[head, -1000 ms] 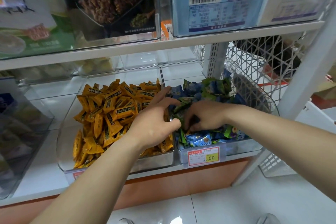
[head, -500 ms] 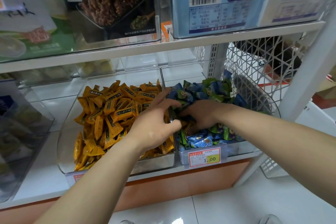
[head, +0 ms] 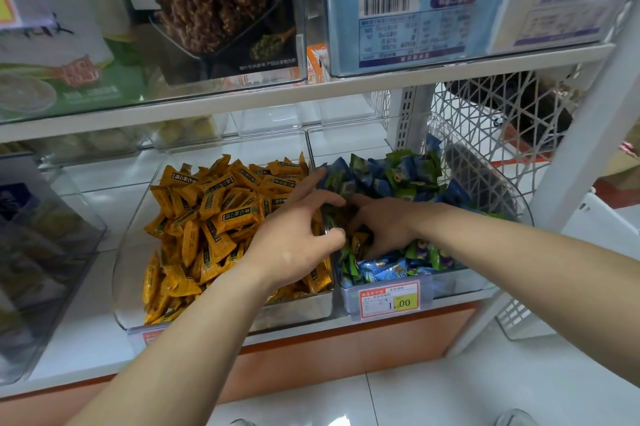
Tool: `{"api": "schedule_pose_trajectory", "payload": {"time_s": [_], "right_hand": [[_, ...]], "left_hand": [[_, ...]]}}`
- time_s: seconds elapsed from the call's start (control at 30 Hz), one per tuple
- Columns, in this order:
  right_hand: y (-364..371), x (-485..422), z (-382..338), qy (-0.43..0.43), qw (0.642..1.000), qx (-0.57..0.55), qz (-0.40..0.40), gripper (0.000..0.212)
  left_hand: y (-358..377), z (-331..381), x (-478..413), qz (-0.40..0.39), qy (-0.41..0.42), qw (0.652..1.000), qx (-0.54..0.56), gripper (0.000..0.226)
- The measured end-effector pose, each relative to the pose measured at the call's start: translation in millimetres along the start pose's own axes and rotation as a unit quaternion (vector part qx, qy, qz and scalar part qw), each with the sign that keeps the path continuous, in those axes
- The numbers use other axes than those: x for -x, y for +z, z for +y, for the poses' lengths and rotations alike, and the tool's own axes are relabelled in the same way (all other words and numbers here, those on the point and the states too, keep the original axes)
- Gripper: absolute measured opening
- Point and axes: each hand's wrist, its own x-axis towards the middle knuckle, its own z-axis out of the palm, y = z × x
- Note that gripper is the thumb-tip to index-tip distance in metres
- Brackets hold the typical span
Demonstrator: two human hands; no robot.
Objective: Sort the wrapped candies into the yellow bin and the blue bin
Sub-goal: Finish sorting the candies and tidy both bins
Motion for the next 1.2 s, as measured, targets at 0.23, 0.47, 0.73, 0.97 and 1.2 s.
{"api": "schedule_pose_trajectory", "payload": {"time_s": [0.23, 0.47, 0.73, 0.97, 1.2], "right_hand": [[-2, -8, -10, 0.033, 0.991, -0.126, -0.001, 0.025], [-1, 3, -12, 0.024, 0.974, -0.208, 0.085, 0.021], [-25, 48, -17, 0.039, 0.947, -0.227, 0.223, 0.025], [-22, 79, -27, -0.001, 0.793, -0.531, 0.299, 0.019], [-15, 85, -43, -0.012, 0.622, -0.728, 0.289, 0.017]], "left_hand": [[0, 0, -1, 0.002, -0.004, 1.0, 0.003, 0.043], [0, 0, -1, 0.007, -0.004, 1.0, 0.005, 0.045], [-2, 5, -2, 0.001, -0.001, 1.0, -0.007, 0.044], [12, 40, -1, 0.119, 0.028, 0.99, -0.068, 0.067], [18, 48, -7, 0.137, 0.057, 0.988, 0.039, 0.052]]}}
